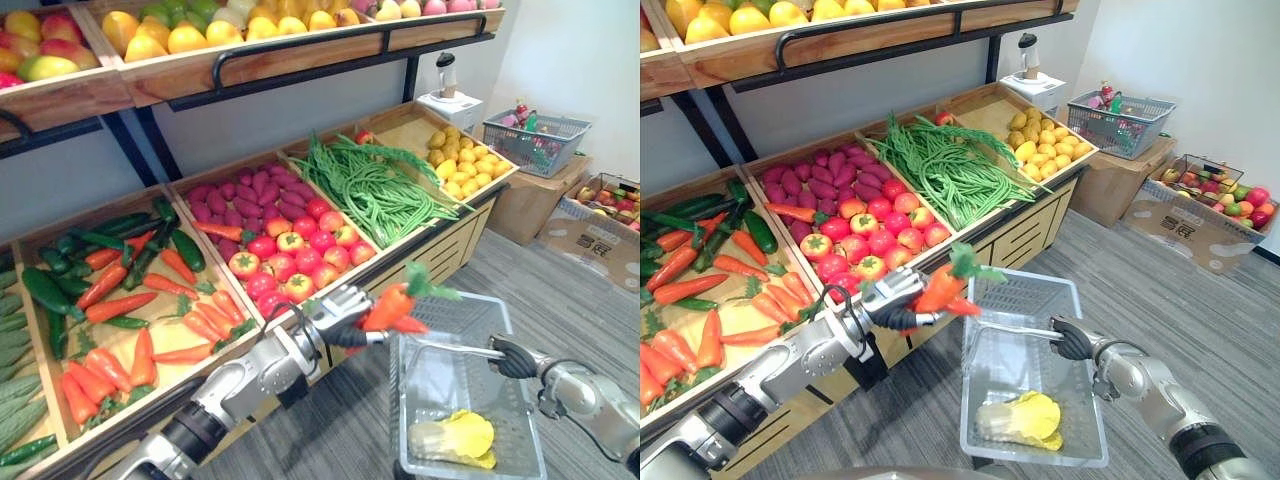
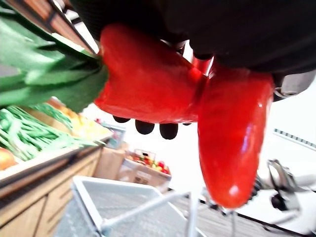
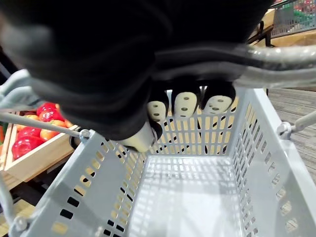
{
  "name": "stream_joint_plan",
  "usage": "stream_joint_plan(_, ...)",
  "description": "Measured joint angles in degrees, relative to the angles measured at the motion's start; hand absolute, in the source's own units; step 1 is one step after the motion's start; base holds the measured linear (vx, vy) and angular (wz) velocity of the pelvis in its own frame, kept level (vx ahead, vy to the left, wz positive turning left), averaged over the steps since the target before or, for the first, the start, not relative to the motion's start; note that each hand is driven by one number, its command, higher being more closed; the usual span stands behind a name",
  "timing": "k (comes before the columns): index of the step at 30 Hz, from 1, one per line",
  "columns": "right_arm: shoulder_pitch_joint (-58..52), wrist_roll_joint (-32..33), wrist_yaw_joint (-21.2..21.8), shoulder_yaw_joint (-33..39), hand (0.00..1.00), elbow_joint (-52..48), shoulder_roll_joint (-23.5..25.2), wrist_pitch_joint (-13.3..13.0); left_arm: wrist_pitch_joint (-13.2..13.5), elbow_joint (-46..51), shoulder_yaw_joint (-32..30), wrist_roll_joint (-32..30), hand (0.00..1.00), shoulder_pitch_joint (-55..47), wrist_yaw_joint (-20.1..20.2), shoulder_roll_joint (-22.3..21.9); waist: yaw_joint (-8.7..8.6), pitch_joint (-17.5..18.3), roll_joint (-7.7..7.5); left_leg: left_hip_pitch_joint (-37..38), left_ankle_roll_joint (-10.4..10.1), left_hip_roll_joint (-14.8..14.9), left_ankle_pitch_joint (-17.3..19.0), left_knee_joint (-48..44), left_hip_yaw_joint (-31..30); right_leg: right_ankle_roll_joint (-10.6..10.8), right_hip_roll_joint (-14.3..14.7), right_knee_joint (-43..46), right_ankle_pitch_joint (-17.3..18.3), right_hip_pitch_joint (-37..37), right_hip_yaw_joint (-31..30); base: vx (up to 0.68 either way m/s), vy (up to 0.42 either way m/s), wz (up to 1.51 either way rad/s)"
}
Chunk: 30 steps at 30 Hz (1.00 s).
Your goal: Pick vegetable in the basket
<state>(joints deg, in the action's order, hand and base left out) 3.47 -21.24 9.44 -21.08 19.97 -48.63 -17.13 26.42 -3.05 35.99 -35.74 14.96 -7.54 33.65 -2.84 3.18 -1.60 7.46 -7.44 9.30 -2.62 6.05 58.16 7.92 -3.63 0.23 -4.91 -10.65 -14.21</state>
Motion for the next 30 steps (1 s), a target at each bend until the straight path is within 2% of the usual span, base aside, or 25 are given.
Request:
stream_joint_plan(2,1.7,1.4,0.2,-1.2,1.00,-0.1,-0.1,0.0,1.1,0.2,2.8,2.0,1.00,0.4,1.6,0.8,-0.13,0.0,0.02,0.6,-0.1,0.0,0.0,0.0,1.0,-0.2,0.2,0.0,-0.4,0.1,-0.6,0.01,0.005,-0.20)
stream_joint_plan(6,3.6,2.9,1.9,-2.4,1.00,-1.9,-1.3,0.3,1.2,0.3,8.2,4.8,1.00,2.0,4.8,1.5,-1.00,0.1,0.03,0.9,-0.5,0.0,0.3,0.0,1.1,-0.2,0.4,0.1,-0.4,0.2,-0.7,0.01,-0.005,-0.08)
stream_joint_plan(7,4.6,3.3,2.2,-2.6,1.00,-2.1,-1.4,0.6,1.2,0.5,10.0,6.2,1.00,2.4,6.1,2.1,-1.52,0.1,0.05,0.9,-0.5,0.1,0.4,0.0,1.1,-0.2,0.4,0.1,-0.4,0.2,-0.7,0.00,0.000,0.00)
stream_joint_plan(10,6.2,4.1,2.2,-2.7,1.00,-3.7,-1.5,2.3,1.2,2.3,13.4,6.3,1.00,3.5,8.1,2.6,-1.66,0.1,0.12,0.9,-0.7,0.2,0.5,-0.2,1.3,-0.2,0.8,0.9,-0.5,0.0,-1.0,-0.02,-0.023,-0.02)
stream_joint_plan(12,7.3,4.4,2.2,-2.7,1.00,-4.0,-1.5,3.2,1.2,4.2,15.0,6.6,1.00,4.0,8.4,2.5,-1.63,0.1,0.15,0.7,-1.3,0.3,1.2,0.0,1.3,-0.2,0.8,0.9,-0.4,0.0,-1.2,-0.06,-0.056,-0.01)
stream_joint_plan(14,8.9,4.4,2.3,-2.7,1.00,-4.8,-1.5,4.6,1.2,5.9,16.8,8.4,1.00,4.2,8.9,2.3,-1.60,-0.1,0.52,0.6,-0.9,0.3,1.5,0.0,1.3,-0.2,0.8,1.0,-0.4,-0.1,-1.2,-0.06,-0.059,0.03)
stream_joint_plan(21,13.4,4.3,2.5,-2.7,1.00,-6.1,-1.4,7.2,1.0,6.9,18.9,8.5,1.00,5.6,10.7,0.3,-1.53,-0.2,2.54,-1.4,-0.9,0.3,0.9,0.0,0.6,-0.4,0.3,1.7,-0.1,-1.8,0.4,-0.04,-0.048,0.11)
stream_joint_plan(26,15.5,4.3,4.0,-2.3,1.00,-6.0,0.7,9.3,0.9,6.6,19.7,8.4,1.00,5.7,11.8,-1.4,-1.66,-0.4,2.66,-2.3,-0.5,0.3,0.4,0.0,-1.1,-0.4,-0.3,1.7,-0.1,-2.0,2.1,-0.01,-0.025,0.17)
stream_joint_plan(30,17.2,4.3,4.7,-2.3,1.00,-6.0,3.1,9.5,0.3,3.7,19.7,7.9,1.00,5.7,12.4,-2.8,-1.83,-0.4,2.64,-2.4,-0.4,0.3,0.3,0.0,-2.0,-0.6,-0.5,1.7,0.0,-1.9,2.7,-0.02,-0.021,0.06)
